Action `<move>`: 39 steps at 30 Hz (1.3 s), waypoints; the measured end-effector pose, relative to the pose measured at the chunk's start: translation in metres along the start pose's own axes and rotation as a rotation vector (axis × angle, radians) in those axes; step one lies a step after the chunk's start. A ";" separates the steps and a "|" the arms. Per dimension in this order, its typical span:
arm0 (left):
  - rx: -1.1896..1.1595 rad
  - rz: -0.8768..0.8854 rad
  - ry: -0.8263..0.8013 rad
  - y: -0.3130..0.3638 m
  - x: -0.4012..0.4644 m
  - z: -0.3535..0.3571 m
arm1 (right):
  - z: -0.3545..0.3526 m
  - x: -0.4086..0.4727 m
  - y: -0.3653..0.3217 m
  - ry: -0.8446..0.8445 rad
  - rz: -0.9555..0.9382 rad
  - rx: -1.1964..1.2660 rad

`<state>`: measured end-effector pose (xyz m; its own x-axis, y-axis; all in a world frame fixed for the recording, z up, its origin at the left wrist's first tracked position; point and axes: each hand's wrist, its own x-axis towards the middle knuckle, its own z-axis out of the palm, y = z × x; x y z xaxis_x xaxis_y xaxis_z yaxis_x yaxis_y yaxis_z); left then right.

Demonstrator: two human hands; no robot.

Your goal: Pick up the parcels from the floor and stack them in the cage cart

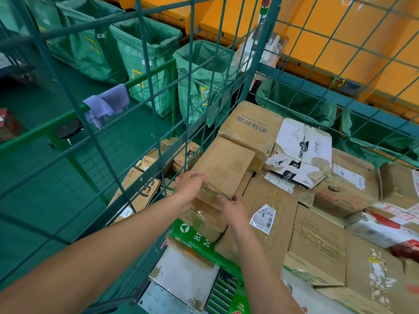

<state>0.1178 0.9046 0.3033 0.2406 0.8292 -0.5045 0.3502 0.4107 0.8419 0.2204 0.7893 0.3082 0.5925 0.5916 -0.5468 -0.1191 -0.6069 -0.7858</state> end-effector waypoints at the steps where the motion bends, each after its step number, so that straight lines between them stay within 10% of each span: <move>1: -0.018 0.000 0.007 0.001 0.000 0.000 | 0.001 0.001 0.001 -0.007 0.004 0.010; 22: -0.082 -0.059 -0.178 -0.016 -0.102 -0.011 | -0.047 -0.049 0.031 -0.324 0.101 0.208; 39: -0.258 -0.251 0.087 -0.179 -0.337 -0.066 | -0.054 -0.183 0.142 -0.823 0.164 0.003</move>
<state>-0.0854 0.5765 0.3351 0.0946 0.7147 -0.6930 0.1462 0.6786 0.7198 0.1380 0.5670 0.3124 -0.2027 0.6948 -0.6900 -0.1556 -0.7186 -0.6778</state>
